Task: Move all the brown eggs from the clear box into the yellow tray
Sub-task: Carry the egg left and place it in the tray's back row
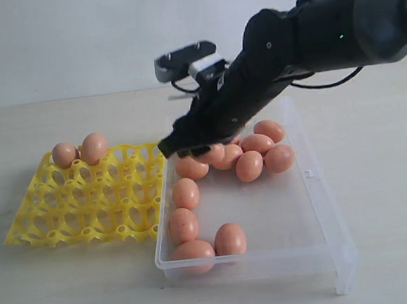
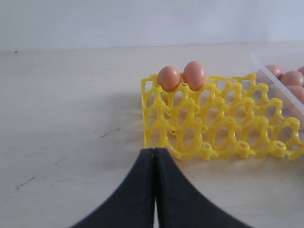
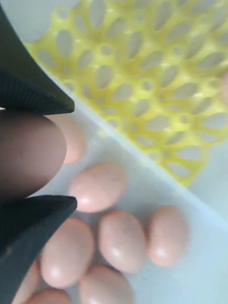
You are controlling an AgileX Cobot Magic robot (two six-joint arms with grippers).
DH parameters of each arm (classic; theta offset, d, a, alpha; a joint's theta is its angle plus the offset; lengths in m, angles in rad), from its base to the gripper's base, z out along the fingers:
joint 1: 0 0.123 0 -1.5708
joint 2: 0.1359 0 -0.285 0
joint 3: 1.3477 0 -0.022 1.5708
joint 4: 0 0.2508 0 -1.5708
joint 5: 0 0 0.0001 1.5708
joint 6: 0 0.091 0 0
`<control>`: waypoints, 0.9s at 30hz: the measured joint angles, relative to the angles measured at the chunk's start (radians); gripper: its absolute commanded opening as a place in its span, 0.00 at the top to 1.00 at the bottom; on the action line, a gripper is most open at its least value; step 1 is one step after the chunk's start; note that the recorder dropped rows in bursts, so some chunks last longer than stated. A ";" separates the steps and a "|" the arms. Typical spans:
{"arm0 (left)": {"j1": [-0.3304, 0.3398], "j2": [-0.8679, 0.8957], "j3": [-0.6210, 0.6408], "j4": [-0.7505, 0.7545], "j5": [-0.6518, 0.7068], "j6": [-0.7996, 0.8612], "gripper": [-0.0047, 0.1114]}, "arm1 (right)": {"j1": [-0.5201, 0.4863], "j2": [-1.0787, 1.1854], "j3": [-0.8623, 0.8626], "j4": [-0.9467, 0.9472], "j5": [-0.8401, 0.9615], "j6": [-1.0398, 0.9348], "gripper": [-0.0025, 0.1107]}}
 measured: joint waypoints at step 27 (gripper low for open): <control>0.000 0.000 0.000 0.000 0.000 0.000 0.96 | 0.115 0.419 -0.269 -0.340 -0.771 0.665 0.98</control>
